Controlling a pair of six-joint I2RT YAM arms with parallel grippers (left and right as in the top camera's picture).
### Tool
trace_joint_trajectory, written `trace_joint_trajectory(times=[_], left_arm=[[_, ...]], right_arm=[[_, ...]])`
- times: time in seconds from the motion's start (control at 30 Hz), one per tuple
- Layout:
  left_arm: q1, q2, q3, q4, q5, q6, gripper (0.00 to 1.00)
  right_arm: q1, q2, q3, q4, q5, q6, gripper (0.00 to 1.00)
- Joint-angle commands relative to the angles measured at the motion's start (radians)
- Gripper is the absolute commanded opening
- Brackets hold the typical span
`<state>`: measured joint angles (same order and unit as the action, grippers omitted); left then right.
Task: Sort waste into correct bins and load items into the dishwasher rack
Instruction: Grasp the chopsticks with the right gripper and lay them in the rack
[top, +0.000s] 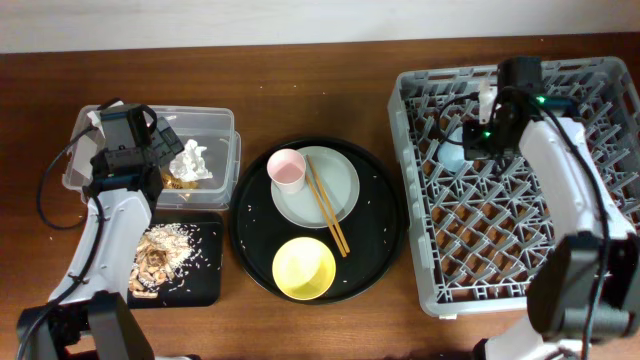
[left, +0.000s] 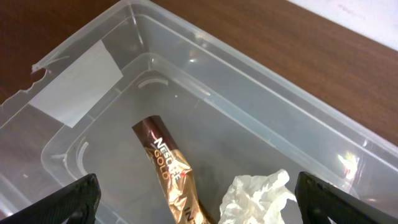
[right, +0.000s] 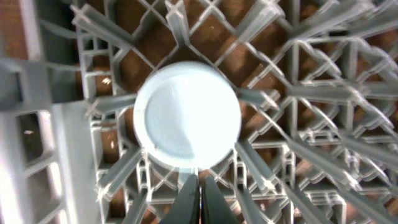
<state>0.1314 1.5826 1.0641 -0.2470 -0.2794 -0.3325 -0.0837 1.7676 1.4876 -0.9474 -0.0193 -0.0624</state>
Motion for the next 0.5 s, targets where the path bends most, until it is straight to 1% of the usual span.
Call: trace_joint_trajectory(times=[0.0, 0.03, 0.07, 0.1, 0.17, 0.2, 0.23, 0.37, 0.43, 0.47], left_arm=[[0.003, 0.004, 0.007, 0.0, 0.003, 0.005, 0.99], [0.003, 0.004, 0.007, 0.0, 0.004, 0.005, 0.99], [0.003, 0.004, 0.007, 0.0, 0.003, 0.005, 0.99], [0.003, 0.004, 0.007, 0.0, 0.004, 0.005, 0.99], [0.003, 0.004, 0.007, 0.0, 0.004, 0.005, 0.99], [0.003, 0.004, 0.007, 0.0, 0.004, 0.005, 0.99], [0.003, 0.004, 0.007, 0.0, 0.004, 0.005, 0.99], [0.003, 0.004, 0.007, 0.0, 0.003, 0.005, 0.99], [0.003, 0.004, 0.007, 0.0, 0.003, 0.005, 0.99], [0.003, 0.004, 0.007, 0.0, 0.003, 0.005, 0.99]], right_arm=[[-0.001, -0.157, 0.024, -0.029, -0.151, 0.045, 0.07], [0.006, -0.212, 0.024, -0.081, -0.408, 0.017, 0.13], [0.023, -0.233, 0.024, -0.117, -0.535, -0.008, 0.19], [0.063, -0.246, 0.024, -0.161, -0.596, -0.016, 0.28], [0.152, -0.241, 0.023, -0.208, -0.598, -0.016, 0.35], [0.228, -0.24, 0.02, -0.212, -0.597, -0.016, 0.36], [0.309, -0.24, 0.02, -0.204, -0.513, -0.007, 0.36], [0.513, -0.209, 0.003, -0.197, -0.278, -0.008, 0.36], [0.587, -0.155, -0.013, -0.174, -0.226, -0.008, 0.36], [0.613, -0.101, -0.013, -0.14, -0.225, -0.008, 0.36]])
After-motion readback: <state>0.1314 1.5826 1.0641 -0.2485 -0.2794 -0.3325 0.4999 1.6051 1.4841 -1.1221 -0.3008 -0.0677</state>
